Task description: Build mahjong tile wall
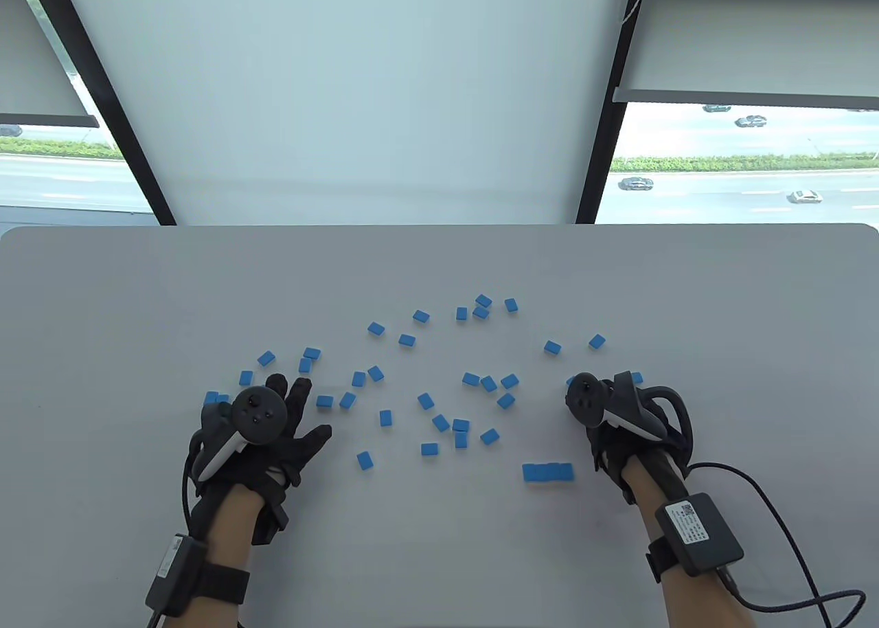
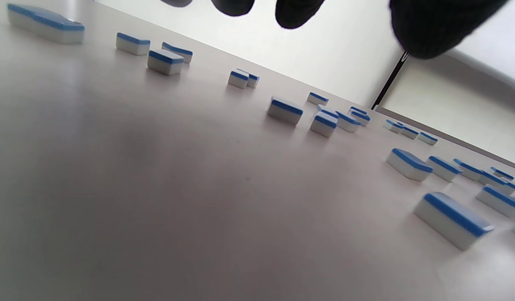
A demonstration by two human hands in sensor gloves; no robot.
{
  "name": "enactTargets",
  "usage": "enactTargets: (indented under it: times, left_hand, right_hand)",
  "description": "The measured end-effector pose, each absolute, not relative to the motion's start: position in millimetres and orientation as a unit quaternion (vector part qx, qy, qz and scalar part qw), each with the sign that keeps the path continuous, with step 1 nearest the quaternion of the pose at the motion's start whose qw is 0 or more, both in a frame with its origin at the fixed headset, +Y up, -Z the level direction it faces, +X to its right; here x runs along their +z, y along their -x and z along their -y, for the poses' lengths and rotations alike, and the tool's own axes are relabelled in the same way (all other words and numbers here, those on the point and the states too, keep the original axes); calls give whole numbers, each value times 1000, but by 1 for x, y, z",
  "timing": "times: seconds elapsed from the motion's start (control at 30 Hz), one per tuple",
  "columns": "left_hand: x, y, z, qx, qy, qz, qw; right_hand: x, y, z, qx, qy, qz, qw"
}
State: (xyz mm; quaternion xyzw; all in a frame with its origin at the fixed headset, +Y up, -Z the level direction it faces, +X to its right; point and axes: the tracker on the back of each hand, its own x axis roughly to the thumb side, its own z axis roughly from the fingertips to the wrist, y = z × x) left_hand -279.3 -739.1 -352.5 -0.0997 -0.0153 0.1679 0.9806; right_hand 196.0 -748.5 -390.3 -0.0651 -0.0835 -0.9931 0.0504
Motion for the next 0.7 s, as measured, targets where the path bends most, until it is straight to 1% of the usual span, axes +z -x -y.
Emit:
enactTargets:
  times: [0.7]
  left_hand:
    - [-353,281,740,171,106,10,980]
  right_hand:
    - [-395,-201,749,-993,53,91,45]
